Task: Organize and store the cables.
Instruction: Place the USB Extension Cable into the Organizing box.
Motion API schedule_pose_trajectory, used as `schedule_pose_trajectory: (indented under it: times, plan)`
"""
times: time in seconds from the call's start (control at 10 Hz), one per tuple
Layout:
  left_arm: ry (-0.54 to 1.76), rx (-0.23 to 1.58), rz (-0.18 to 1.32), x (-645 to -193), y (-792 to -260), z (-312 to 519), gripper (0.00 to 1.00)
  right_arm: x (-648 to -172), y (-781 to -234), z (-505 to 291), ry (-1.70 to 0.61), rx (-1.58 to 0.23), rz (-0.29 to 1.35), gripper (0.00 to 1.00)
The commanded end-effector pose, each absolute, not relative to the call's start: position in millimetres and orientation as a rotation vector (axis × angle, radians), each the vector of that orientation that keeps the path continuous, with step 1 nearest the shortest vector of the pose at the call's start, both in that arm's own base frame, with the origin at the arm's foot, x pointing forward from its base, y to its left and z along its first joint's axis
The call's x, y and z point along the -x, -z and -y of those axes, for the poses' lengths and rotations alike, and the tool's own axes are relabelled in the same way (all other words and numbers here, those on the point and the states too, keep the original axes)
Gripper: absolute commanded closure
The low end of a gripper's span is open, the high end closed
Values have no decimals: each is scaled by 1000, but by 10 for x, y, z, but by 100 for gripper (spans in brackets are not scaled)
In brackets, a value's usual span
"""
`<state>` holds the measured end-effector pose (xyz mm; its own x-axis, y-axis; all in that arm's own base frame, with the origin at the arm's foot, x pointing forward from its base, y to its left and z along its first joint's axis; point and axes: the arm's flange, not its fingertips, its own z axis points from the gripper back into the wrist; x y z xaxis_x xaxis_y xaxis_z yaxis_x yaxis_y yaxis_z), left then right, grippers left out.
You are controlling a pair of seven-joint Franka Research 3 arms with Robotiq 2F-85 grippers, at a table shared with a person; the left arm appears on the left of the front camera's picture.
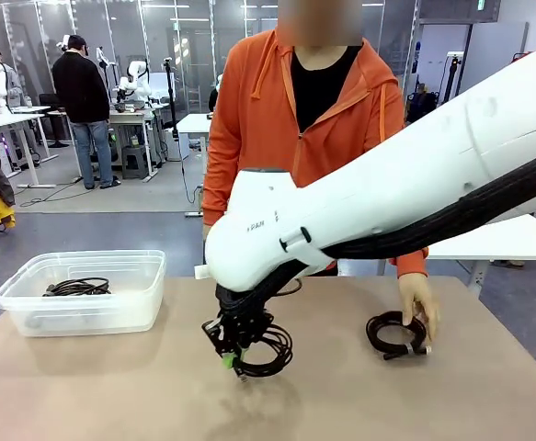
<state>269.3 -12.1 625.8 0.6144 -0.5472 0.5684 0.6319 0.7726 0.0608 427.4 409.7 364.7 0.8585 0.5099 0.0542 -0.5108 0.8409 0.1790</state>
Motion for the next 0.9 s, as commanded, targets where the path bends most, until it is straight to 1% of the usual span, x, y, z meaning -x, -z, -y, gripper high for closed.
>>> schedule_pose_trajectory:
  times: [0.0,0.2,0.5,0.6,0.7,0.8]
  plan:
    - [682,140,593,-2673,-6260,139,0,-4326,-3486,-4258,-449,-212,49,100]
    - [682,140,593,-2673,-6260,139,0,-4411,-3274,-4316,-424,-206,42,100]
    - [682,140,593,-2673,-6260,139,0,-4459,-3158,-4341,-417,-175,39,100]
    - [682,140,593,-2673,-6260,139,0,-4471,-3110,-4339,-416,-158,33,73]
    - [682,140,593,-2673,-6260,139,0,-4463,-3140,-4336,-418,-170,37,53]
    - [682,140,593,-2673,-6260,139,0,-4468,-3213,-4307,-419,-186,41,26]
